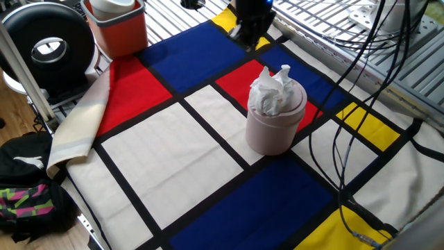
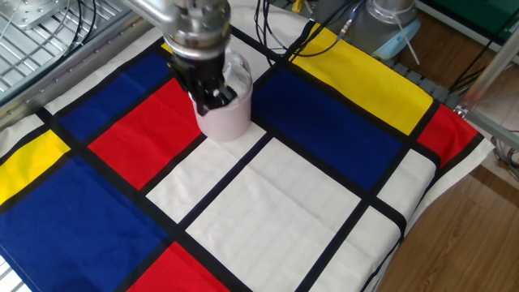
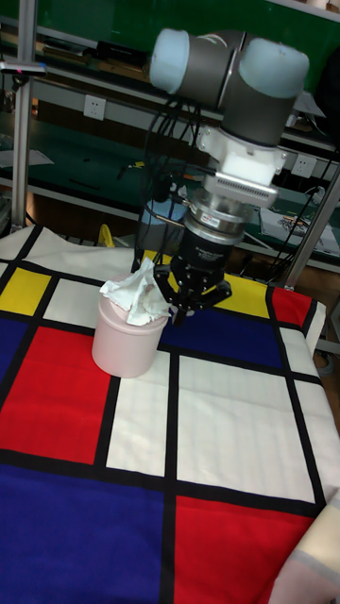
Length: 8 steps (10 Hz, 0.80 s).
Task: Put the garbage in the trash can
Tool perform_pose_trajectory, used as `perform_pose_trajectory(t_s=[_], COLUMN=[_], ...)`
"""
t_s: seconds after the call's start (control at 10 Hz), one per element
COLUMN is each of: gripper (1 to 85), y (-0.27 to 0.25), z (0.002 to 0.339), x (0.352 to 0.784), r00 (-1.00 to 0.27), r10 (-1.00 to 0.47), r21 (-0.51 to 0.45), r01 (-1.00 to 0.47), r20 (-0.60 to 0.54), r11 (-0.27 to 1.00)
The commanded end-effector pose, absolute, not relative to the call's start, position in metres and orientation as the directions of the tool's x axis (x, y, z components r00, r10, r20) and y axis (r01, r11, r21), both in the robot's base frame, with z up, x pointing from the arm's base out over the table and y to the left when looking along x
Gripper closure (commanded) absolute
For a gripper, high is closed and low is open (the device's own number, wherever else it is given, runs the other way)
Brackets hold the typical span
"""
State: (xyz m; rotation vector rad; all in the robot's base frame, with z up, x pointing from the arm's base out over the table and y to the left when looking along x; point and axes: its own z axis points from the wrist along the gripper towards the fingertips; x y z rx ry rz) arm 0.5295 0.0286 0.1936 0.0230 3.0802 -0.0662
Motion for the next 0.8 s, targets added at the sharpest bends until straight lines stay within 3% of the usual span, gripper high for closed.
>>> perform_pose_trajectory(t_s=[0.0,0.7], gripper=[84.7,84.7], y=[0.052,0.059], z=[0.176,0.151], x=[0.538,0.561], r00=[-0.996,-0.995], r10=[0.032,0.009], r21=[-0.016,0.002], r01=[0.034,0.009], r20=[-0.082,-0.095], r11=[0.999,1.0])
